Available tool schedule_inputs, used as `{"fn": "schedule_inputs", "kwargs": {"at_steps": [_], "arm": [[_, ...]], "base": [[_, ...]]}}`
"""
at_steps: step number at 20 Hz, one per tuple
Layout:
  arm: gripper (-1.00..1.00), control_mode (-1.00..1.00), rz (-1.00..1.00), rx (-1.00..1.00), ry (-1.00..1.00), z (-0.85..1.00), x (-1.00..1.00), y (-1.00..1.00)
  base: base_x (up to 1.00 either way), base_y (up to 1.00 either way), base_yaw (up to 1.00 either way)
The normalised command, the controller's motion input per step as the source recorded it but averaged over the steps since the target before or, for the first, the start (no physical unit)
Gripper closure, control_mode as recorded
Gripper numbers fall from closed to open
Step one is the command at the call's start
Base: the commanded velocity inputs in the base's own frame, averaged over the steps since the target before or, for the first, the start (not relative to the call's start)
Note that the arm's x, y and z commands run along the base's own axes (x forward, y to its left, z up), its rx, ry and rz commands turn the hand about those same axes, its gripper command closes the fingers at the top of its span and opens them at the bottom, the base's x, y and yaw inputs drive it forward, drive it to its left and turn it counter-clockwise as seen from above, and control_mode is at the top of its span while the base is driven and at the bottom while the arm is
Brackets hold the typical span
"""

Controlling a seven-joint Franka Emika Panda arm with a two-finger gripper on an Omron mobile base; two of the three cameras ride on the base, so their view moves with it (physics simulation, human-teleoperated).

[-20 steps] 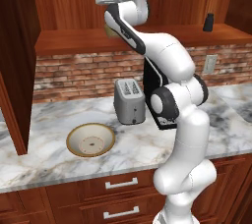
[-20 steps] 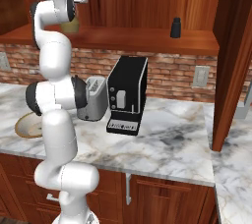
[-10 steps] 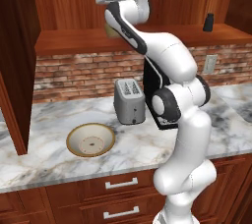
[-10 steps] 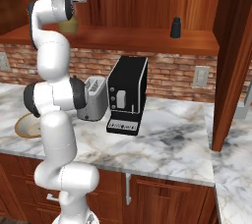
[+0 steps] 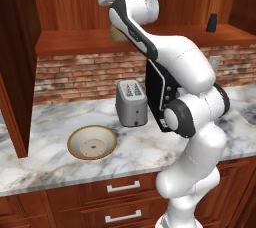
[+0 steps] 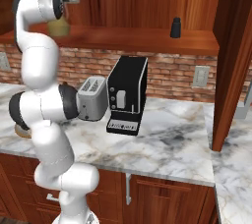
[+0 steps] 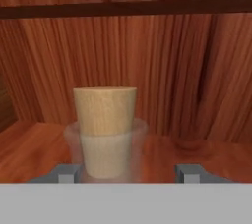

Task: Retrieve the bottle and the shaker from the cabinet and place them next to the mixing bowl on the counter. Then add garlic from the fridge to the mixing bowl.

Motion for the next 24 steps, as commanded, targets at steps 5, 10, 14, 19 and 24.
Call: {"fn": "schedule_inputs", "kwargs": {"at_steps": [5, 10, 14, 19, 24], "arm": [[1.00, -1.00, 0.00, 0.00, 0.00, -0.06, -1.00, -0.12], [1.00, -1.00, 0.00, 0.00, 0.00, -0.14, -1.00, -0.19], [1.00, -1.00, -0.03, 0.00, 0.02, -0.07, -1.00, -0.27], [1.00, -1.00, -0.03, 0.00, 0.03, -0.03, -1.00, -0.30], [1.00, -1.00, 0.00, 0.00, -0.01, -0.06, -1.00, -0.24]], "base": [[0.00, 0.00, 0.00], [0.00, 0.00, 0.00], [0.00, 0.00, 0.00], [0.00, 0.00, 0.00], [0.00, 0.00, 0.00]]}}
